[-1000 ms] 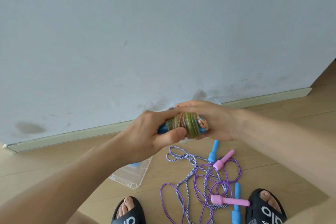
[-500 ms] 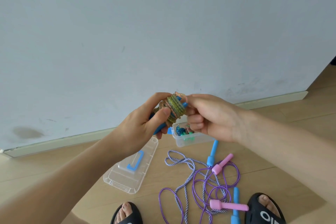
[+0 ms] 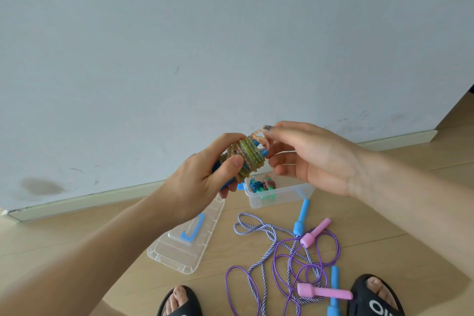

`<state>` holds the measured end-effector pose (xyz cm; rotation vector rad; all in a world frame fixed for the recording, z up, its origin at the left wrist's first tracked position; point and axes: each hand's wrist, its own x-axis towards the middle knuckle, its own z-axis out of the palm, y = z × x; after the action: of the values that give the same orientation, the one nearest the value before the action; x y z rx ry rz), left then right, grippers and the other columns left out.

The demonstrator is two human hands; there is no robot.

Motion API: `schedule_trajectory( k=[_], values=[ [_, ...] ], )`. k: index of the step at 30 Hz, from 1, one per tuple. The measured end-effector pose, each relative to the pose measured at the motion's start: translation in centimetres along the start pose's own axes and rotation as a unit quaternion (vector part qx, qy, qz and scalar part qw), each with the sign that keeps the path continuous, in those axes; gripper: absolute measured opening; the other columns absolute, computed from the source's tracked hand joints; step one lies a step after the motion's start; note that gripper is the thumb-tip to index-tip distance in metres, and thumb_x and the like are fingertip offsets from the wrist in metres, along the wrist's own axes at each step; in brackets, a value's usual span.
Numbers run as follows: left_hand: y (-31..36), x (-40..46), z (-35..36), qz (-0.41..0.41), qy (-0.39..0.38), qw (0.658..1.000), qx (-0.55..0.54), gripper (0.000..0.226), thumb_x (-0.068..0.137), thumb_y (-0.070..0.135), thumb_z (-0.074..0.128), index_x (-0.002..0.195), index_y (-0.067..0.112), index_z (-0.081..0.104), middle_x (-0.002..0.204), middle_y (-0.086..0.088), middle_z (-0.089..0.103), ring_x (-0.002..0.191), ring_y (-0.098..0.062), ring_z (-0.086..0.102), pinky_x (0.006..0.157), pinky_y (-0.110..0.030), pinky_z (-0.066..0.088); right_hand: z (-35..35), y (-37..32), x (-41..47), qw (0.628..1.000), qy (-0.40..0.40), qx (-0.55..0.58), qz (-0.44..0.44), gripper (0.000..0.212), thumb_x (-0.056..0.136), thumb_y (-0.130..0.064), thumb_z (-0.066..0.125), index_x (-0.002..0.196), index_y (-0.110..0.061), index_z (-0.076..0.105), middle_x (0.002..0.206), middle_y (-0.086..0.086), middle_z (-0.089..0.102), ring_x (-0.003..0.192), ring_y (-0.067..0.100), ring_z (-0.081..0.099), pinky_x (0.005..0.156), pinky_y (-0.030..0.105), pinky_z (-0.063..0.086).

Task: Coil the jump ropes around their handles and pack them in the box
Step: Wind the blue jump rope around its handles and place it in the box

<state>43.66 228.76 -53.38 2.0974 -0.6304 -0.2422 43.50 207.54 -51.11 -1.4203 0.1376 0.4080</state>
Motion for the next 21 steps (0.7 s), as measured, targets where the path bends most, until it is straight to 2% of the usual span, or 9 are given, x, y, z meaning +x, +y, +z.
schedule_trajectory(
  k=[3, 5, 9, 15, 19, 21],
  values=[
    [0.05, 0.08, 0.03, 0.0, 0.015, 1.0, -0.026, 0.022, 0.103, 0.037, 0.039, 0.123, 0.038, 0.048, 0.076, -0.007, 0.065, 0.066, -0.022, 0.06, 0.071, -0.03, 0.052, -0.04, -0.16, 0.06, 1.0, 0.006, 0.026, -0.006, 0.018, 0.097, -0.017, 0.06, 0.083, -0.008, 0.065, 0.084, 0.013, 0.063, 0.067, 0.017, 0.061, 0.06, 0.025, 0.051],
    [0.14, 0.15, 0.0, -0.003, 0.02, 0.999, -0.045, 0.023, 0.106, 0.03, 0.037, 0.125, 0.034, 0.049, 0.077, -0.007, 0.064, 0.066, -0.021, 0.058, 0.07, -0.027, 0.05, 0.06, -0.23, 0.01, 0.998, 0.002, 0.057, -0.005, 0.012, 0.096, -0.012, 0.059, 0.09, -0.004, 0.067, 0.086, 0.013, 0.066, 0.071, 0.018, 0.066, 0.063, 0.024, 0.055],
    [0.49, 0.09, 0.03, 0.0, 0.021, 0.997, -0.079, 0.026, 0.106, 0.028, 0.036, 0.128, 0.032, 0.05, 0.076, -0.003, 0.064, 0.066, -0.019, 0.057, 0.069, -0.026, 0.05, 0.18, -0.28, -0.02, 0.99, 0.03, 0.136, 0.016, 0.016, 0.093, -0.006, 0.062, 0.105, 0.002, 0.068, 0.087, 0.014, 0.071, 0.071, 0.017, 0.07, 0.063, 0.021, 0.058],
    [0.64, 0.01, -0.15, -0.005, 0.024, 0.997, -0.079, 0.027, 0.104, 0.031, 0.037, 0.129, 0.034, 0.049, 0.078, -0.006, 0.064, 0.067, -0.018, 0.057, 0.069, -0.026, 0.051, -0.1, -0.66, 0.0, 0.98, 0.046, 0.192, 0.022, 0.015, 0.091, 0.004, 0.062, 0.103, -0.005, 0.063, 0.082, 0.014, 0.07, 0.062, 0.014, 0.07, 0.058, 0.018, 0.057],
    [0.32, 0.08, -0.19, -0.012, 0.026, 0.998, -0.047, 0.025, 0.103, 0.04, 0.04, 0.126, 0.043, 0.048, 0.078, -0.004, 0.065, 0.067, -0.02, 0.059, 0.071, -0.031, 0.053, -0.11, -0.73, -0.01, 0.976, 0.038, 0.212, 0.033, 0.018, 0.09, 0.007, 0.061, 0.106, 0.0, 0.066, 0.084, 0.014, 0.073, 0.068, 0.016, 0.071, 0.063, 0.02, 0.059],
    [0.19, 0.19, -0.16, -0.016, 0.027, 0.999, -0.008, 0.024, 0.102, 0.042, 0.041, 0.125, 0.046, 0.047, 0.076, -0.002, 0.066, 0.067, -0.02, 0.06, 0.073, -0.031, 0.053, -0.13, -0.8, -0.04, 0.972, 0.04, 0.227, 0.037, 0.014, 0.089, 0.008, 0.06, 0.1, 0.002, 0.066, 0.083, 0.015, 0.073, 0.068, 0.017, 0.071, 0.066, 0.021, 0.06]
  ],
)
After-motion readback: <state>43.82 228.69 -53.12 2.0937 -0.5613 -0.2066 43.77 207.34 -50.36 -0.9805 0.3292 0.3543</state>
